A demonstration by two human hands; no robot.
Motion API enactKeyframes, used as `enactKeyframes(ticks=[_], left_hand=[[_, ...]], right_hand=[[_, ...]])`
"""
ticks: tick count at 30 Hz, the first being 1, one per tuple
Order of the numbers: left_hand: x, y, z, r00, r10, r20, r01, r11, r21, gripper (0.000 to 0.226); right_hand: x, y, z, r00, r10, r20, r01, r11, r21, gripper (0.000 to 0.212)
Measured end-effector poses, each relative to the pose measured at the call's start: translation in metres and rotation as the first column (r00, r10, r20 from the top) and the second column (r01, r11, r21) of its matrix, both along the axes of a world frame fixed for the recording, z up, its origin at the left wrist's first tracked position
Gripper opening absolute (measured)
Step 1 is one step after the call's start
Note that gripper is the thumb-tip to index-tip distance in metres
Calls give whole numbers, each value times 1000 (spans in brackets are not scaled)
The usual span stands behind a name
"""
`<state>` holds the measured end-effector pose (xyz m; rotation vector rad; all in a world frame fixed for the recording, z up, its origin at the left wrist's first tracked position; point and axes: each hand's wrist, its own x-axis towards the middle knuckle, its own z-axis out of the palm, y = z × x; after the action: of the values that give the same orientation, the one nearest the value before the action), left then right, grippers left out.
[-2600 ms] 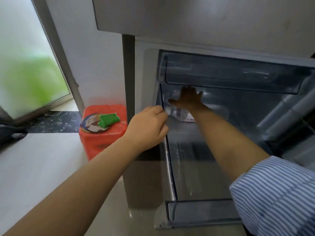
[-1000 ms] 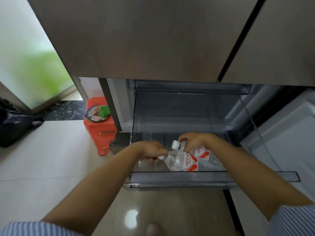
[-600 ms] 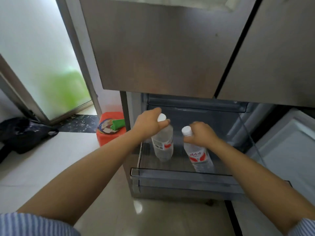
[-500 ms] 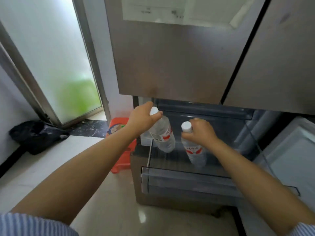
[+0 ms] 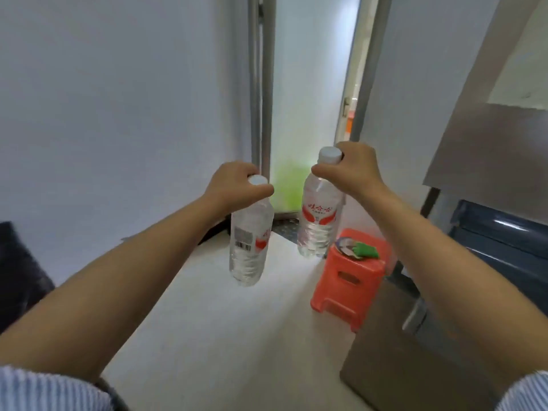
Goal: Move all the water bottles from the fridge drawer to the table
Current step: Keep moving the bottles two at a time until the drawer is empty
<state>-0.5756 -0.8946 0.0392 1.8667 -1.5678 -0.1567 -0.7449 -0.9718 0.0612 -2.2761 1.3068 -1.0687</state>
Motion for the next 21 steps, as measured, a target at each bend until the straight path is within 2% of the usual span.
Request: enactKeyframes(ticks=[2, 5, 10, 13, 15, 21], left_hand=[[50, 48, -6, 995, 97, 39, -99, 993, 60, 21], [123, 122, -16, 960, 265, 87, -275, 953, 131, 26], [226, 239, -29, 872, 479, 101, -489, 839, 240, 30], [278, 297, -34, 810, 579, 89, -578, 765, 283, 31], [314, 325, -36, 769, 630, 107, -626, 707, 330, 27], [435, 381, -30, 685, 698, 209, -700, 552, 452, 17]], right_hand=[[56, 29, -12, 990, 141, 15, -142, 986, 83, 23], [143, 76, -31, 939, 344, -12, -338, 929, 152, 22], [285, 153, -52, 775, 621, -118, -594, 780, 196, 29], [363, 194, -57, 678, 717, -159, -688, 696, 204, 31], [414, 217, -60, 629, 766, -132, -738, 642, 207, 26], [571, 261, -62, 473, 864, -174, -841, 501, 203, 24]])
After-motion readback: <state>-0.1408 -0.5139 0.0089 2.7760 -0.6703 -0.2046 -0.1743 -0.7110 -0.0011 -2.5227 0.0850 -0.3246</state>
